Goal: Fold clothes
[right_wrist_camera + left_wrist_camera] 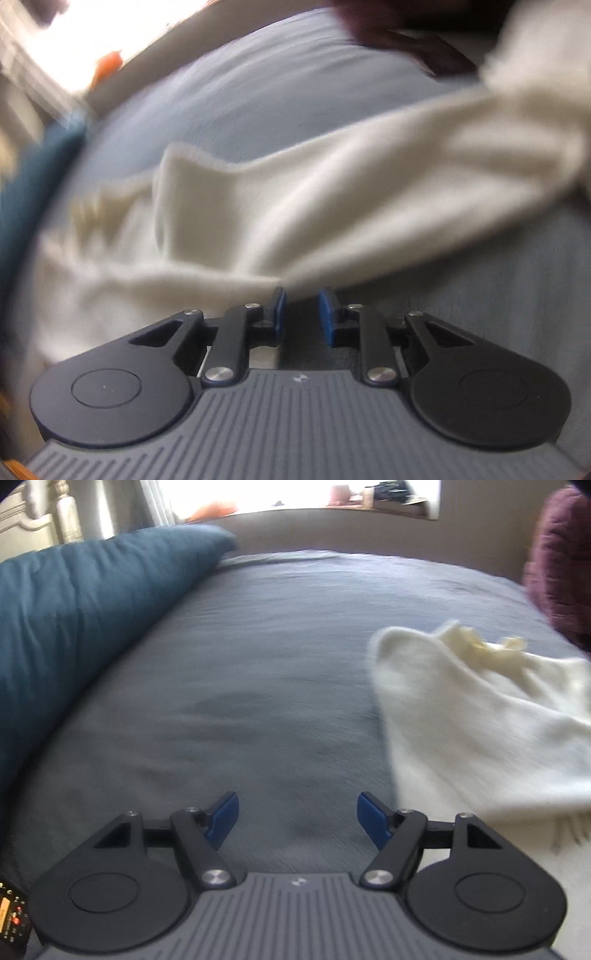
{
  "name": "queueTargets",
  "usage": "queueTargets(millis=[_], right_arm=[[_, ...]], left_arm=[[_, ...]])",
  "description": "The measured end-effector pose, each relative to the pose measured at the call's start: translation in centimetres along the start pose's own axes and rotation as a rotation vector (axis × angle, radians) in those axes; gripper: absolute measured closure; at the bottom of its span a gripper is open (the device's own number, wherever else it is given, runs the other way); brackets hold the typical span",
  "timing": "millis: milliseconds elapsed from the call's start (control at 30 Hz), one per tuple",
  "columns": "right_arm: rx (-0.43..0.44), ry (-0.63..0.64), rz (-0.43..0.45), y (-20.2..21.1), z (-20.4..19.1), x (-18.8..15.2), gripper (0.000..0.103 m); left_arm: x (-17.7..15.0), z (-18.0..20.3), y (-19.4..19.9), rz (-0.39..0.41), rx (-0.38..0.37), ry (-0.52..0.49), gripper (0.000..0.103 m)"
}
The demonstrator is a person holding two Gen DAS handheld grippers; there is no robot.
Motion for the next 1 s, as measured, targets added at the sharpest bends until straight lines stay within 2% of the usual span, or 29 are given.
queueTargets(millis=[33,100,233,300,333,367,433,467,533,600,633,700,833,1000], right_arm=[[0.025,-0.075,0.023,0.7,0.4,0.1,0.083],[0.041,-0.094,0.056,2.2,-0.4,0.7,0.083],[0.073,0.084,0.056,3.9,-7.1,0.9,0.083],[0.086,0.234,0.003,3.7,-12.0,0.2,0.082],[0.102,0.261,-0.047,3.2,-14.0,-0.6,0.082],[0.119,0.284,-0.098,2.8,-15.9,-1.4,0.081],[0.154,0.289,-0.188,2.0,-19.2,-2.9,0.081],[0.163,0.274,-0.203,1.9,-20.1,-3.4,0.081],[0.180,0.247,-0.227,1.7,-21.8,-4.4,0.081],[0.188,0.241,-0.199,2.0,-22.3,-5.1,0.081],[0.190,0.228,-0.191,2.1,-22.3,-5.5,0.081],[0.194,0.188,-0.184,2.0,-21.8,-6.2,0.081],[0.178,0.106,-0.209,1.3,-19.7,-7.0,0.081],[0.144,0.085,-0.179,0.9,-18.0,-6.5,0.081]], left_arm=[[-0.5,0.4,0.7,0.005,-0.034,-0.033,0.031],[-1.5,2.3,1.8,0.045,-0.096,-0.145,0.031],[-3.3,6.9,2.6,0.166,-0.156,-0.364,0.031],[-4.1,9.5,2.1,0.204,-0.178,-0.444,0.033],[-4.5,10.8,1.7,0.220,-0.184,-0.492,0.034],[-5.1,11.7,1.2,0.241,-0.168,-0.541,0.037],[-6.0,12.8,-0.2,0.279,-0.087,-0.651,0.047],[-6.4,13.0,-0.6,0.296,-0.050,-0.679,0.055],[-7.1,12.7,-1.3,0.296,-0.043,-0.687,0.069],[-7.4,12.1,-1.2,0.314,-0.025,-0.668,0.084],[-7.6,11.7,-0.9,0.331,-0.001,-0.670,0.088],[-7.5,10.8,0.1,0.377,0.047,-0.665,0.091],[-6.7,8.3,0.6,0.366,0.123,-0.598,0.092],[-7.5,6.5,-0.6,0.293,0.148,-0.566,0.092]])
Point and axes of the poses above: each gripper's, at about its wrist camera, not at the fingertips, and y roughly against the way its jaws point, z to its right, x to its top, the point moved 8 cm from there along -y, roughly the way its jaws point, and after that the axes turned 12 degrees about y, right-handed, at the moved point
